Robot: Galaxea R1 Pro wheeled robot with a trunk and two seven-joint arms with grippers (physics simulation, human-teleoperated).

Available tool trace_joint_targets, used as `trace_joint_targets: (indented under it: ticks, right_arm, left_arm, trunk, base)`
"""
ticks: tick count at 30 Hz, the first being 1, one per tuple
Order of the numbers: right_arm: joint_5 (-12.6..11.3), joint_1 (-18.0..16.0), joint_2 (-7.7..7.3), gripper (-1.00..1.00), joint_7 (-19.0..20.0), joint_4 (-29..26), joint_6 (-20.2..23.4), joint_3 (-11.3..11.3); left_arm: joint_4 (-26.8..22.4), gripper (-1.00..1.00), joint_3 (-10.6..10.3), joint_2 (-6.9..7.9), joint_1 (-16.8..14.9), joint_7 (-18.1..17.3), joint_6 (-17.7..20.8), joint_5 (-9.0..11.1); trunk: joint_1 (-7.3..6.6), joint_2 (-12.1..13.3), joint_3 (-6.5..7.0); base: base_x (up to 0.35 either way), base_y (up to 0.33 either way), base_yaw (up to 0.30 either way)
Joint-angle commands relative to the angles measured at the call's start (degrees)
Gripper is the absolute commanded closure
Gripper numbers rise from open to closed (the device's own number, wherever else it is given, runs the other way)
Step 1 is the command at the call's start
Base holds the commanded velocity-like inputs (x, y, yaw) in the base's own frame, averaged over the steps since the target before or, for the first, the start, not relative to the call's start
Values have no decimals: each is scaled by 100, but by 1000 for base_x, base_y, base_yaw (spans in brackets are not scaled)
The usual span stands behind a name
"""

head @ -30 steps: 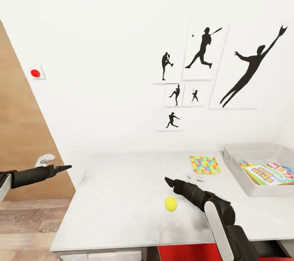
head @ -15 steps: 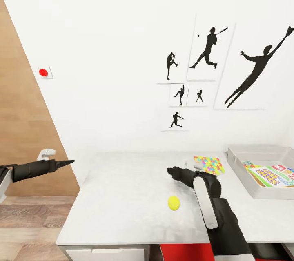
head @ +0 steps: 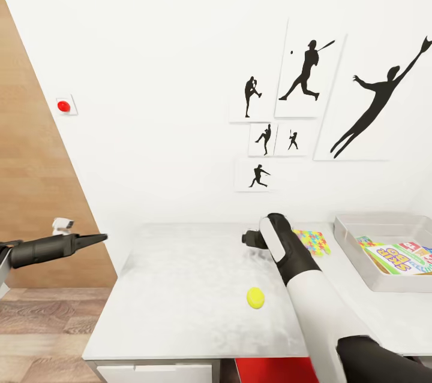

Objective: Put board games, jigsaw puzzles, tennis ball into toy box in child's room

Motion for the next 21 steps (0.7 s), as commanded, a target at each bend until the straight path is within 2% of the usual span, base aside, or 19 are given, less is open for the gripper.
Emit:
trace_joint_targets:
  ticks: [1, 6, 9, 21]
  right_arm:
    - [-52, -33, 0, -100, -58, 116, -9, 6]
    - [-50, -120, 0, -100, -54, 834, -101, -20]
    - [-37, -128, 0, -100, -58, 1120, -277, -27]
    - [28, -99, 0, -100, -63, 1275, -679, 25]
  left_arm:
    - [0, -100, -1, 2, -5, -82, 83, 6]
    - [10, -100, 23, 3, -5, -460, 164, 13]
    - [16, -100, 28, 3, -5, -463, 173, 15]
    - [18, -100, 36, 134, -5, -463, 176, 25]
  trunk:
    - [4, -14, -13]
    - [4, -14, -13]
    - [4, -14, -13]
    - [4, -14, -13]
  base:
    - [0, 0, 0]
    - [0, 0, 0]
    - [0, 0, 0]
    - [0, 0, 0]
